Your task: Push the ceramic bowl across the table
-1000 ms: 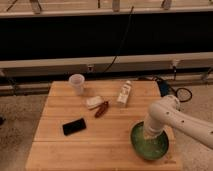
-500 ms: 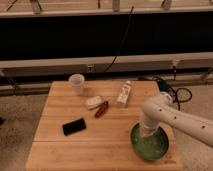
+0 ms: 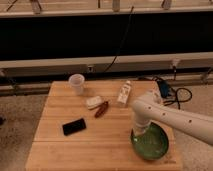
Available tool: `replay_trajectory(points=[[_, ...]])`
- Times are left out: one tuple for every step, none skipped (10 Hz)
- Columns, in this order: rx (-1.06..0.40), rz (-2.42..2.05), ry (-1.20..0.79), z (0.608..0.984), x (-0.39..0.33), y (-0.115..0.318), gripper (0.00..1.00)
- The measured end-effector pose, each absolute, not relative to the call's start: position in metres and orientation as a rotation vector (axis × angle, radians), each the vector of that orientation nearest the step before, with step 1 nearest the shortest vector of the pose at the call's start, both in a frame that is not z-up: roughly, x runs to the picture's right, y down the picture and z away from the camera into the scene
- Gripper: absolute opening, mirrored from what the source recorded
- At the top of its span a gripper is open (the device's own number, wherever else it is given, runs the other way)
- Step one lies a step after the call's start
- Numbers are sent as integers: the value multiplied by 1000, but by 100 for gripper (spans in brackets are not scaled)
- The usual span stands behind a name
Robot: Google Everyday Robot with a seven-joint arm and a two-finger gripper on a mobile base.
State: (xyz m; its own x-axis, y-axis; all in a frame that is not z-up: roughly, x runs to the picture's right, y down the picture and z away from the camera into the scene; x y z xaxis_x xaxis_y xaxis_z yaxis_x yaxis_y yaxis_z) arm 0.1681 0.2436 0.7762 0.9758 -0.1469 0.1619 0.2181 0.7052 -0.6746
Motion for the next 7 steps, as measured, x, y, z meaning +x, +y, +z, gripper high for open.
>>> replay_trajectory(points=[[-760,-225,-107,781,156,241,5],[-757,-248,-112,787,144,236,5],[-759,-273,-116,791,134,233,5],[-760,-304,-117,796,127,229,5],[-761,-316,-117,798,124,227,5],[-762,-326,-115,799,125,225,5],[-763,-347,-111,804,122,220,5]])
